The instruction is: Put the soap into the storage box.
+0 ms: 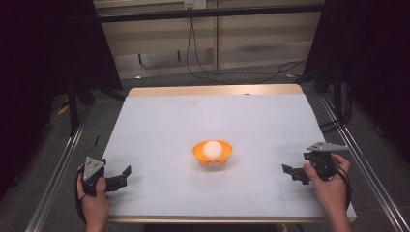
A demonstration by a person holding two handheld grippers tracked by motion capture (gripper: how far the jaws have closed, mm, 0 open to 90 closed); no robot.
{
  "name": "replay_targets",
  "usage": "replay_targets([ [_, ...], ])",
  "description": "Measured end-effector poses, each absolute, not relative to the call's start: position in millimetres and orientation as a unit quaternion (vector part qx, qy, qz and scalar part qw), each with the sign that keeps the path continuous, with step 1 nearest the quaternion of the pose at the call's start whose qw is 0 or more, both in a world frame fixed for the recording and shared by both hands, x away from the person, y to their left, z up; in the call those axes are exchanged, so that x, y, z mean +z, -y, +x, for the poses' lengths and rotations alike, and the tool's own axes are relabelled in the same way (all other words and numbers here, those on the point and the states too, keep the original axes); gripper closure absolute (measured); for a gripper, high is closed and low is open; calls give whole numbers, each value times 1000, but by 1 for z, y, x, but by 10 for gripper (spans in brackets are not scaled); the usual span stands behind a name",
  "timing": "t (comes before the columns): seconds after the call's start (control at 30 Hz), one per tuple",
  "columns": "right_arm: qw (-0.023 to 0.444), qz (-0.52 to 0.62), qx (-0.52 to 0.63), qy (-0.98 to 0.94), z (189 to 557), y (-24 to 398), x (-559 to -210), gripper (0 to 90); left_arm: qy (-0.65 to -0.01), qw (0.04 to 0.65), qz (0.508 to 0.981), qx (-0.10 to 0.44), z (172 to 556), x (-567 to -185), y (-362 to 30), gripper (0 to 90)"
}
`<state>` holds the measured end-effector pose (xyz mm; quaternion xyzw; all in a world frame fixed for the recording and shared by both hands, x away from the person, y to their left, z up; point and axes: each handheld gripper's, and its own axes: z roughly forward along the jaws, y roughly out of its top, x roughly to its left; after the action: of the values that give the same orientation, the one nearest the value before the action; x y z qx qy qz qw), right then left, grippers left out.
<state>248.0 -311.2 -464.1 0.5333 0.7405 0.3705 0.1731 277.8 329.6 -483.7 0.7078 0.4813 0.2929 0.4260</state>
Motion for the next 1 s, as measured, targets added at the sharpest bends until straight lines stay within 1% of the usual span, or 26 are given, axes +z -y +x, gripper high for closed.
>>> replay_targets([
  [0.43, 184, 548, 379, -722, 230, 336, -474, 8, -481, 424, 708, 296, 277, -484, -330, 18],
  [1.0, 209, 568, 393, -692, 206, 366, -472, 8, -480, 434, 702, 296, 276, -484, -331, 20],
])
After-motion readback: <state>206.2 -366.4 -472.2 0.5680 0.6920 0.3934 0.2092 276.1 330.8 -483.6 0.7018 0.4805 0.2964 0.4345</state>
